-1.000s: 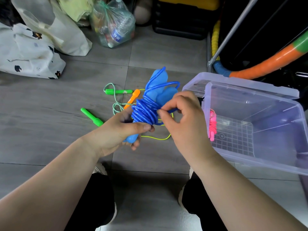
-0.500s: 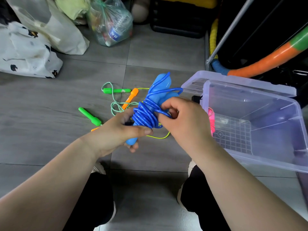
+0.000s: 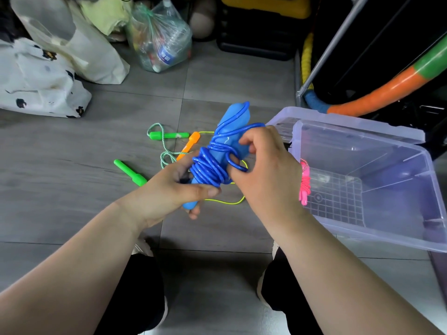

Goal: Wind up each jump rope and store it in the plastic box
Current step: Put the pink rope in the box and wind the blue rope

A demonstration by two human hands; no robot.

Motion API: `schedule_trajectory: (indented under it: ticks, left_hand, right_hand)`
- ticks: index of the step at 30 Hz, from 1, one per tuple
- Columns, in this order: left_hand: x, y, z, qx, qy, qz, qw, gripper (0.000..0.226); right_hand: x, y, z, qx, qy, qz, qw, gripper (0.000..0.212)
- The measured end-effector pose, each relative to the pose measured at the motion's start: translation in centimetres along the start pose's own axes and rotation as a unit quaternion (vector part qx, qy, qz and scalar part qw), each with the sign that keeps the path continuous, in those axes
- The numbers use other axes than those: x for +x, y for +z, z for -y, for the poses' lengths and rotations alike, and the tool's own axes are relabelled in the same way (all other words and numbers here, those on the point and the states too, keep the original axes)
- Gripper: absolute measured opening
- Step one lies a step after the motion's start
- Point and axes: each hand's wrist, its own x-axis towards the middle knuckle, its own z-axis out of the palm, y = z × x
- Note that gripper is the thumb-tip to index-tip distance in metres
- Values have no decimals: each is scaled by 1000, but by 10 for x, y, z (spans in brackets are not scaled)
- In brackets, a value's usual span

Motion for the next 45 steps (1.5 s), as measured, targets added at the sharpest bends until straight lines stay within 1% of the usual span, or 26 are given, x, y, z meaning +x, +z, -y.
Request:
schedule_trajectory:
  ticks: [3,9,11,14,16,17,18,20,21,24,26,28,30,32,34,35,36,38,41,43,45]
  left_hand:
    - [0,0,0,5,0,2,1000,45]
    - [-1,1,-4,22,29,25,999,47]
    - [-1,1,-5,33,34,28,998,47]
    - [-1,0,-5,38,27,20,999,45]
    - [-1,-2,-3,38,16,11,999,45]
    - [0,-3,-2,35,12,3,999,45]
    - [0,-4,-1,33,8,-4,999,44]
    - [1,-4,0,33,2,-15,999,45]
    - [2,-5,1,30,1,-22,999,44]
    - [2,-12,3,4,-1,-42,999,42]
    - [1,-15,3,-4,-2,-36,999,44]
    - [-1,-13,4,7,-11,-12,1000,48]
    - [-1,-10,6,17,-21,8,1000,49]
    - [-2,-8,6,1,-23,20,1000,49]
    - [-2,-9,5,-32,-17,29,999,57]
    - [-1,-9,5,-45,-18,31,998,62]
    - [-2,-10,5,-52,-22,29,998,62]
    - [-2,-12,6,-55,-29,28,998,51]
    - [-2,-13,7,-46,-35,42,997,54]
    - [-3,-12,7,-20,-38,44,998,46]
    - [-3,-10,5,-5,-33,41,999,44]
  right_hand:
    - [-1,1,0,0,-19,-9,1000,11]
    - [-1,-3,2,-74,-19,-46,996,12]
    - [-1,-5,3,-90,-19,-47,995,12]
    - [-3,-2,3,-77,-4,-32,997,13]
    - [-4,0,7,-54,39,-11,998,11]
    - [-4,-1,9,-39,77,7,996,9]
    - [-3,-2,12,-18,125,40,991,5]
    - [-1,-4,14,52,207,142,967,6]
    - [-1,-6,14,89,219,174,956,8]
    - [-2,-12,18,175,195,232,937,17]
    - [-2,-16,16,231,219,248,915,18]
    - [2,-19,9,254,251,231,905,25]
    - [4,-22,5,275,273,232,892,27]
    - [5,-22,5,311,282,230,878,26]
    - [7,-24,6,335,276,232,871,27]
    - [7,-24,5,333,266,242,872,27]
    - [6,-23,4,326,256,254,874,25]
    - [5,-21,2,293,241,265,886,21]
    - [2,-19,2,203,187,254,927,15]
    - [0,-16,3,118,144,248,951,7]
    - [-2,-12,5,47,103,195,974,6]
